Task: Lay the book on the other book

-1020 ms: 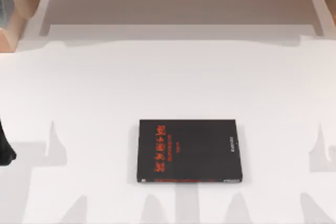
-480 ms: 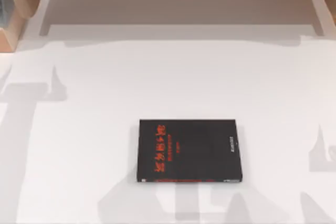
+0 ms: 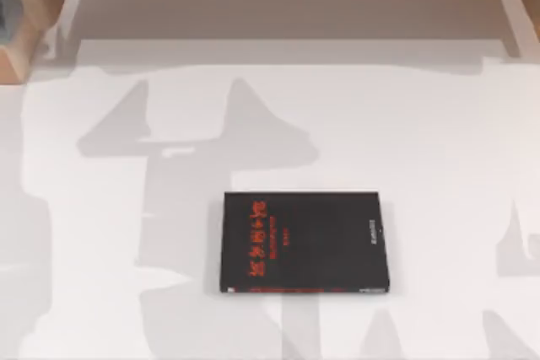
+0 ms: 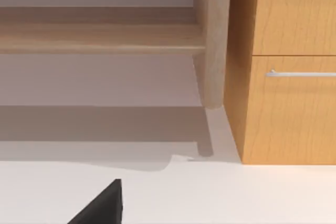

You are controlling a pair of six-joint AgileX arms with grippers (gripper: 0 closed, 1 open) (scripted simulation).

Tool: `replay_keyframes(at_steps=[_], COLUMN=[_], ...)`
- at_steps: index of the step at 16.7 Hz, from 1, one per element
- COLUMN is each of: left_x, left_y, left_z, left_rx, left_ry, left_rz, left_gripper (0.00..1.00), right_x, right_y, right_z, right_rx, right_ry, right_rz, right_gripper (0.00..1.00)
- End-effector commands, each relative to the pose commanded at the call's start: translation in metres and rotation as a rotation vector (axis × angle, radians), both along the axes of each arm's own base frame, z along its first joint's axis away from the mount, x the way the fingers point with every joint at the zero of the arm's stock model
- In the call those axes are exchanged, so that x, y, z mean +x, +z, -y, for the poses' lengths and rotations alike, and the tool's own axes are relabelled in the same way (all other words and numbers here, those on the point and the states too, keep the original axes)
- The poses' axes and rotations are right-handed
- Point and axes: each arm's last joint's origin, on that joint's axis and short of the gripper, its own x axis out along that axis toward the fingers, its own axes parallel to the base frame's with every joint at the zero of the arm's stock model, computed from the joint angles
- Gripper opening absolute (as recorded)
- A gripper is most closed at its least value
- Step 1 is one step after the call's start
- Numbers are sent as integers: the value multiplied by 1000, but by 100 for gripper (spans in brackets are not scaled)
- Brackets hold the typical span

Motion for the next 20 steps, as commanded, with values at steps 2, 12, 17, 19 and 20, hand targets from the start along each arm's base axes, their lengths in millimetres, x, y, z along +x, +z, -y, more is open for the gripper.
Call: replay_keyframes(at_steps=[2, 12, 17, 19, 20], left_x=[31, 69, 82, 88, 92], left_y=[-17, -33, -33, -33, -33], left_z=[-19, -48, -50, -50, -51], left_rx=[-2, 12, 13, 13, 13], left_ry=[0, -4, -1, -1, -1], left_rz=[0, 49, 52, 52, 52], left_gripper=[100, 100, 100, 100, 100], right_x=[0, 0, 0, 0, 0], right_y=[0, 0, 0, 0, 0], right_z=[0, 0, 0, 0, 0], right_rx=[0, 0, 0, 0, 0], right_ry=[0, 0, 0, 0, 0], right_rz=[0, 0, 0, 0, 0], right_gripper=[100, 100, 100, 100, 100])
